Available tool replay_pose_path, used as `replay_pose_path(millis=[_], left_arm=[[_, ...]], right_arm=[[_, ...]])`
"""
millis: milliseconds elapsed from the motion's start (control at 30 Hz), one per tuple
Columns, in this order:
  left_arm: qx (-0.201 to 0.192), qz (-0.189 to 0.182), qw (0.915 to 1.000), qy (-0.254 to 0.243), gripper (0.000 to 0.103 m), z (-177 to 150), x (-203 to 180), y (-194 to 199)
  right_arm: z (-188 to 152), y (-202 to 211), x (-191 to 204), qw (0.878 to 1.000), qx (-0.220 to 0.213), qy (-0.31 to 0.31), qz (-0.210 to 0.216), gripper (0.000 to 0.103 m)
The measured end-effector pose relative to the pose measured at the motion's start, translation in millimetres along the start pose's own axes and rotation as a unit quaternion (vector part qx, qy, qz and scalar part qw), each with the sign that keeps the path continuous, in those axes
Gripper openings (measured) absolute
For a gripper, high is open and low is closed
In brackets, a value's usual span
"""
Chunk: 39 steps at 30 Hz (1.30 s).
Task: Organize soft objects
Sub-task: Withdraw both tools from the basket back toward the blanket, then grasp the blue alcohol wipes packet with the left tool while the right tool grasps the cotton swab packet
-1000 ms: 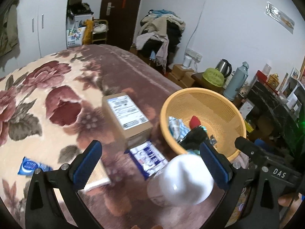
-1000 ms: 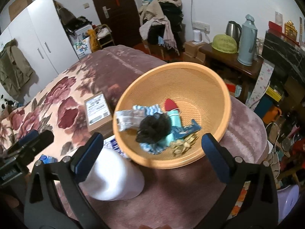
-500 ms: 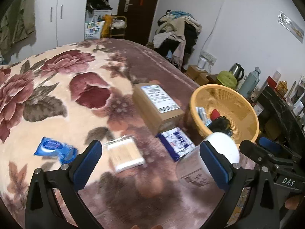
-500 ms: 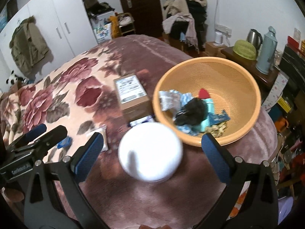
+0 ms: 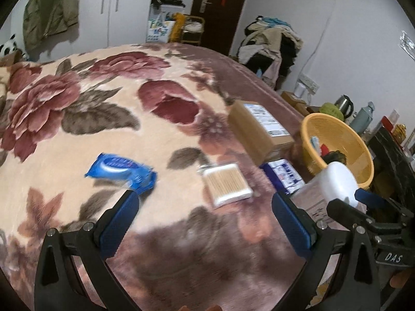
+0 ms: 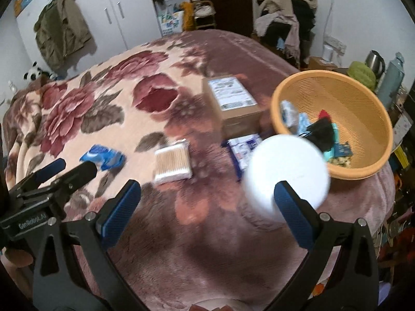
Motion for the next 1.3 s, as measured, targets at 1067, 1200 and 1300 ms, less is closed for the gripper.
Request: replay_pose_path(millis=[1067, 1200, 1300], left_arm=[[0.061, 0.046, 0.9964, 0.035, 0.103, -88.5, 81.0, -35.0], [0.064, 0.057, 0.9949, 0.053, 0.103, -88.8, 100.9, -39.2], [0.065, 0.068, 0.9935, 0.064, 0.103, -87.6, 118.1, -42.4]], right_arm=[[-89.5, -71.9, 39.6, 0.994, 0.108, 0.020, 0.015, 0.103], [-88.7, -88.2, 37.5, 0.993, 0.117, 0.020, 0.010, 0.103], [-84.7, -100.1, 39.5, 0.992, 0.121, 0.019, 0.011, 0.103]])
Point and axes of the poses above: each gripper's, at about its wrist camera, not at the fingertips, and y roughly against the way its jaws point, x to its left, z to its top, the point moved 8 cm from there along -y, roughly the way its jaws point, and after that the axes turned 8 degrees about -x, right-handed, at the moved point
